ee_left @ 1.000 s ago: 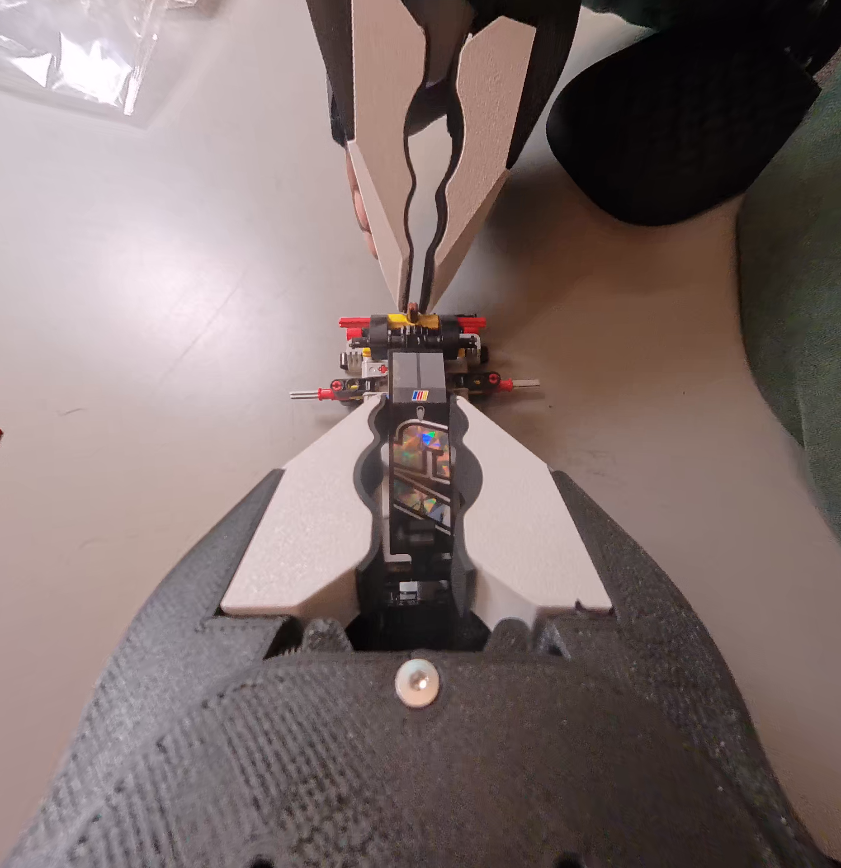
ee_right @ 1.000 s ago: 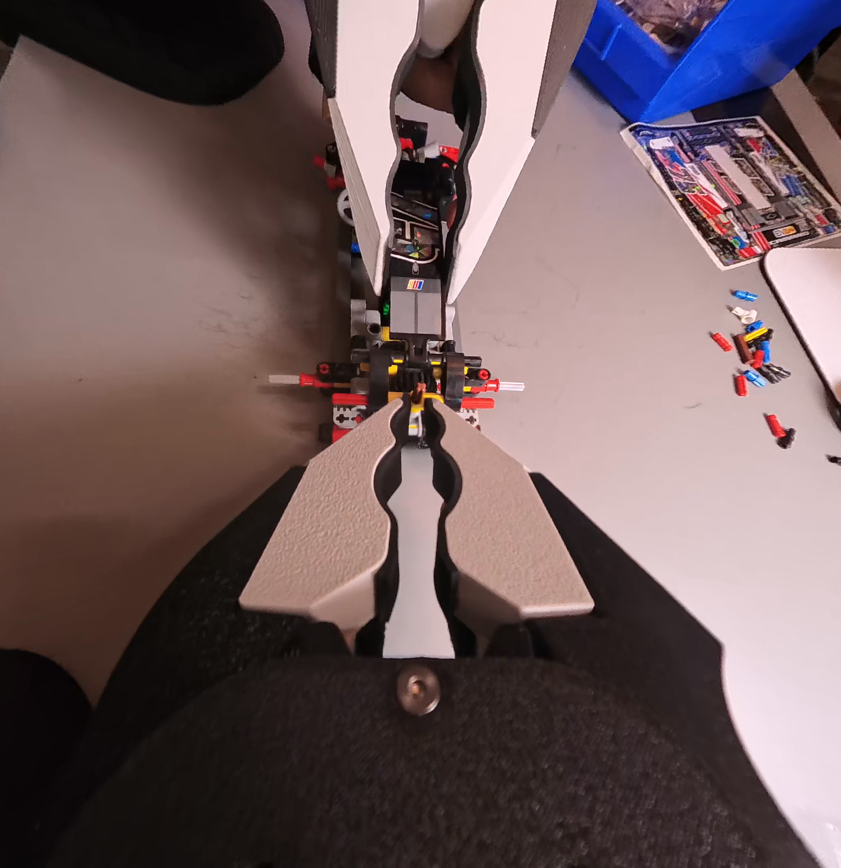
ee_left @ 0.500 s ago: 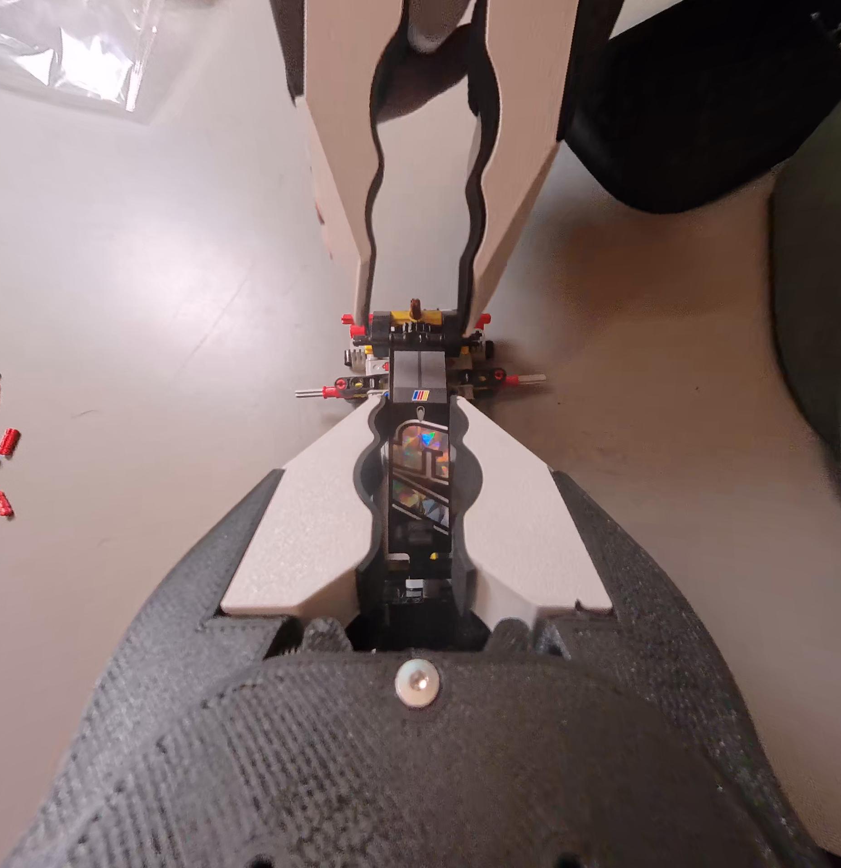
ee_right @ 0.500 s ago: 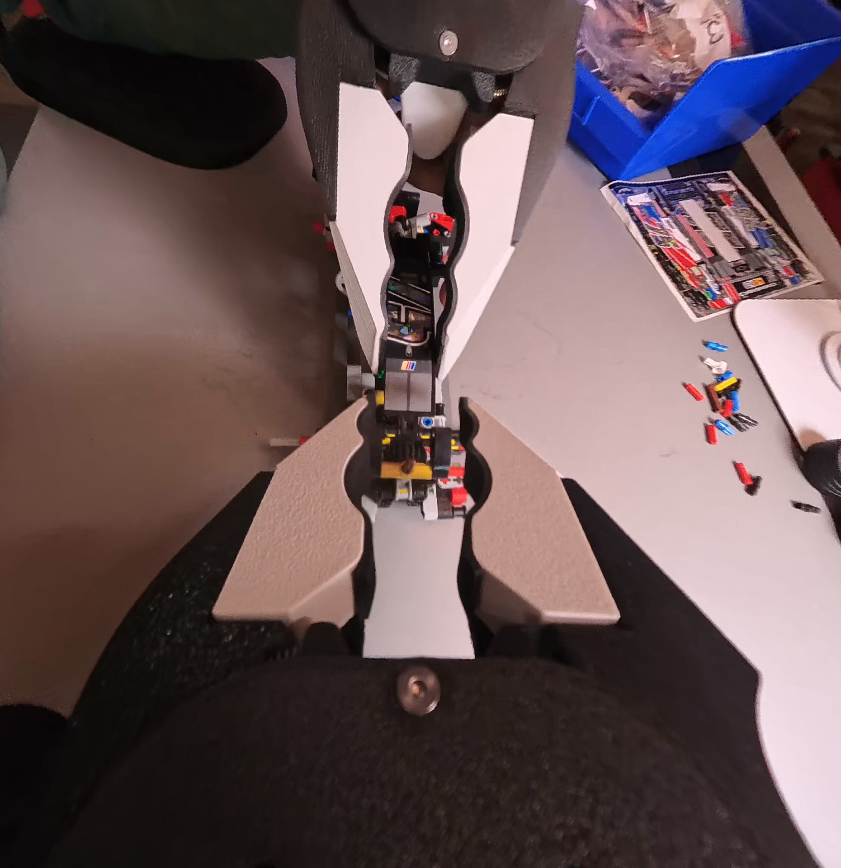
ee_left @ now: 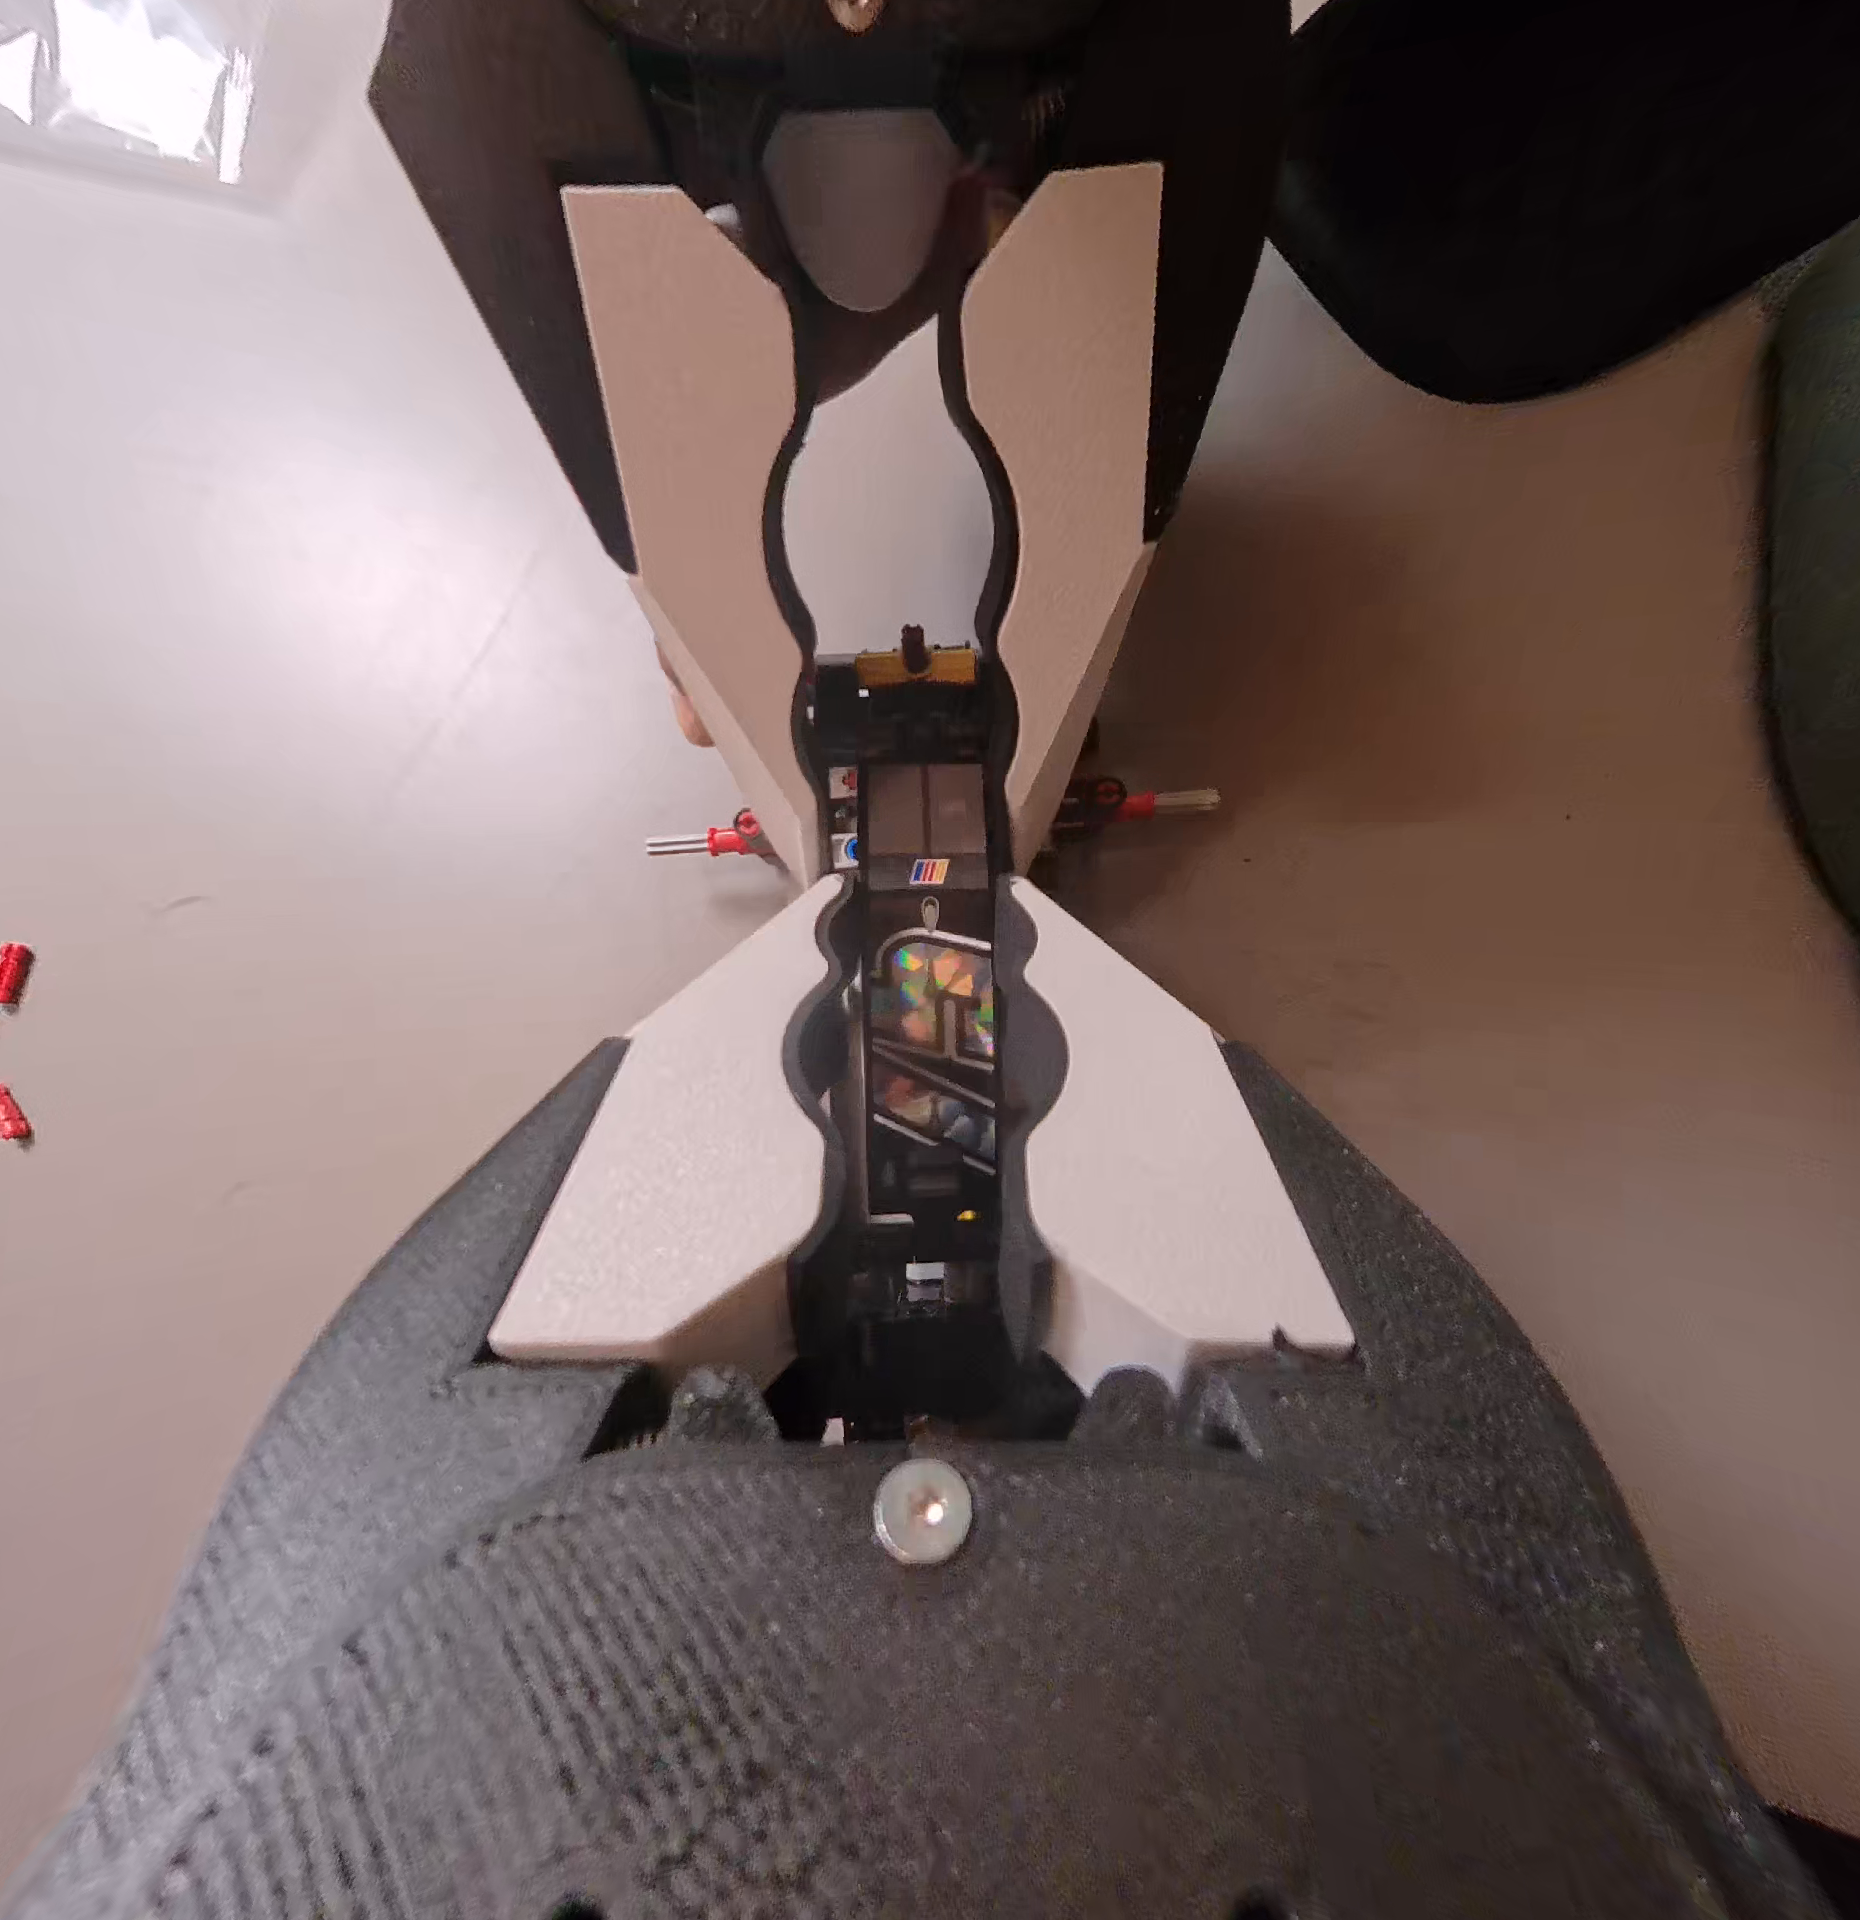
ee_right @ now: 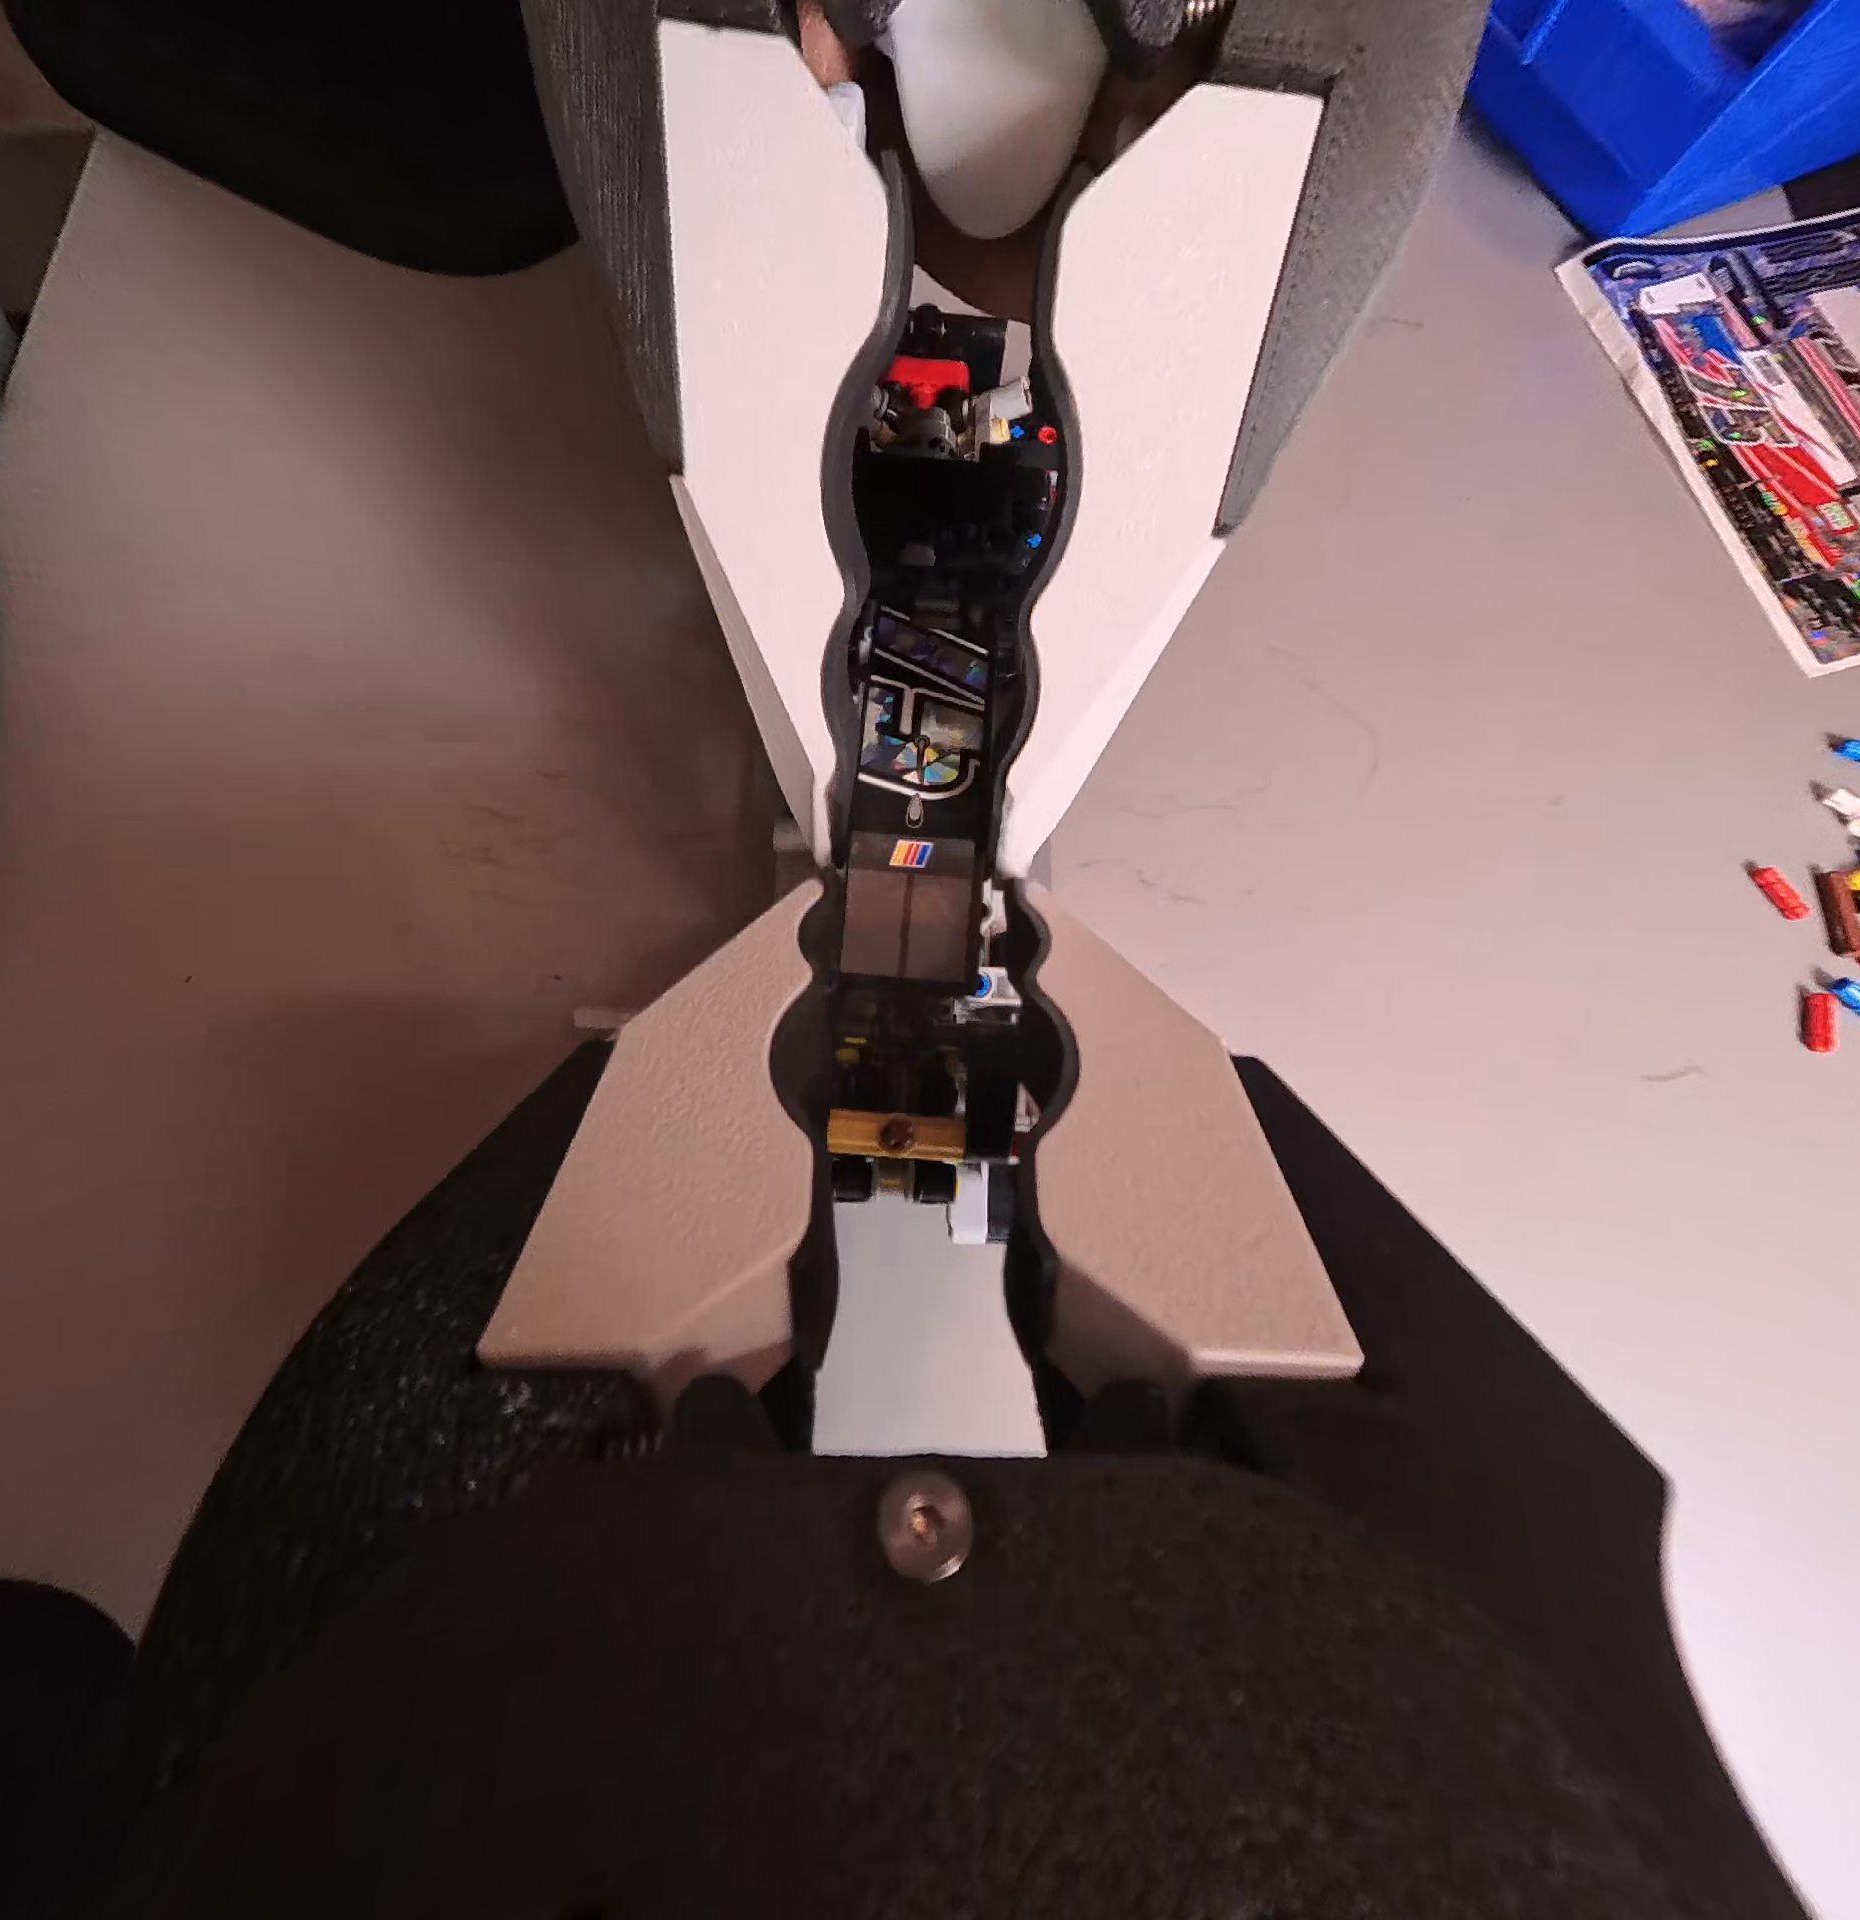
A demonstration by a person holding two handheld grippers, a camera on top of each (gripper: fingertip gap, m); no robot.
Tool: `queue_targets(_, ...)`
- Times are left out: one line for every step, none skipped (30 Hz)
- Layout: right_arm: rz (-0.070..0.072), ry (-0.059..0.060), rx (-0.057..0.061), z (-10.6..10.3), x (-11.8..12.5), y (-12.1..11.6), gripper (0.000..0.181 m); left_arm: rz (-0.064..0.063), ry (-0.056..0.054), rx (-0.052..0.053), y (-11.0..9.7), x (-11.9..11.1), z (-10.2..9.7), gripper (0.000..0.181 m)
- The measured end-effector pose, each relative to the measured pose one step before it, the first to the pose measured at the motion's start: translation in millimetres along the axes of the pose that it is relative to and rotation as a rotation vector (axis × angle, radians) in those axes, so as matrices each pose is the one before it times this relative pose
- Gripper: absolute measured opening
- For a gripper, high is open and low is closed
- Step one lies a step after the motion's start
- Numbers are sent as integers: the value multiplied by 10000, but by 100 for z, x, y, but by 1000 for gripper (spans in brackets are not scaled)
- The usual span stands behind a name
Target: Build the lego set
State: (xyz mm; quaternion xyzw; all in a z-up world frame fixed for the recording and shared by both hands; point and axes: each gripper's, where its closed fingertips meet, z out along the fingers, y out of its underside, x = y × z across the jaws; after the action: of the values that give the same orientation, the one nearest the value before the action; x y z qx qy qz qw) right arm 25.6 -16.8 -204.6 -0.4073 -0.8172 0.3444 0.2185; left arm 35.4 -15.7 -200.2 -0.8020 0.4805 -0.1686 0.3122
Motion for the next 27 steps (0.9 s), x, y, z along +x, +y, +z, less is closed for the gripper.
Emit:
queue_targets(-10, 11, -8, -49, 24, 37, 26, -30, 12, 75, -25, -8, -43, 23)
queue_targets(-15, 35, -11, -35, 71, 14, 25, -49, -3, 70, -20, -44, -60, 24)
queue_targets(-18, 38, 8, -8, 60, -14, 25, -43, -12, 59, -5, -55, -55, 24)
queue_targets(-31, 14, -5, 11, 8, -10, 24, -30, -25, 30, 44, -34, -57, 24)
queue_targets(-45, 6, -11, 11, -14, 19, 22, 3, -69, 8, 97, -85, -109, 25)
queue_targets(-47, 23, -13, 11, 5, 33, 22, 34, -58, 15, 130, -45, -201, 25)
queue_targets(-17, 23, 11, 3, 2, 11, 22, 16, -62, 63, 99, -44, -312, 27)
queue_targets(-15, 12, 14, -15, -31, 22, 22, -30, -57, 133, 34, -52, -447, 29)
queue_targets(-19, -5, -3, 3, -51, 45, 22, -79, -35, 182, 1, -51, -539, 32)
queue_targets(-9, 15, 3, 4, -16, 29, 22, -108, -18, 190, 32, -40, -607, 34)
queue_targets(1, 22, 22, 10, 11, -2, 22, -111, -9, 159, 107, -6, -640, 37)
queue_targets(13, 17, 31, -12, 31, -11, 22, -87, -2, 105, 203, 51, -660, 40)
queue_targets(10, 14, 51, -16, 32, -36, 22, -65, -36, 77, 257, 47, -635, 43)
queue_targets(10, 8, 60, -17, 27, -16, 22, -64, -11, 48, 305, 110, -581, 46)
queue_targets(18, 31, 81, -10, 69, -37, 22, -78, 63, -9, 388, 229, -480, 49)
queue_targets(31, 43, 127, -31, 90, -56, 22, -89, 53, -42, 406, 238, -349, 52)
queue_targets(32, 23, 168, -36, 63, -76, 22, -73, 9, -40, 365, 199, -238, 55)
queue_targets(66, 35, 208, -56, 85, -82, 22, -40, -31, -21, 299, 156, -102, 56)
queue_targets(102, 34, 226, -63, 93, -96, 22, -17, -44, -14, 259, 163, 13, 56)
queue_targets(110, 13, 244, -79, 60, -124, 22, -3, -50, -49, 297, 150, 134, 57)
queue_targets(94, -28, 266, -78, -19, -173, 22, 19, -86, -109, 398, 65, 190, 58)
queue_targets(79, -37, 271, -97, -47, -203, 22, 32, -123, -118, 393, -40, 199, 58)
queue_targets(82, -9, 215, -63, 8, -166, 22, 6, -106, -67, 310, -78, 158, 59)
queue_targets(79, -20, 203, -30, 0, -168, 22, -38, -83, -12, 215, -117, 146, 59)
queue_targets(61, -34, 177, 5, -14, -166, 22, -52, -90, 17, 123, -170, 135, 60)
queue_targets(36, -29, 141, 3, -4, -143, 22, -37, -53, 44, 49, -89, 148, 62)
queue_targets(25, -61, 81, 26, -42, -61, 23, -13, -27, 42, -3, -35, 160, 63)
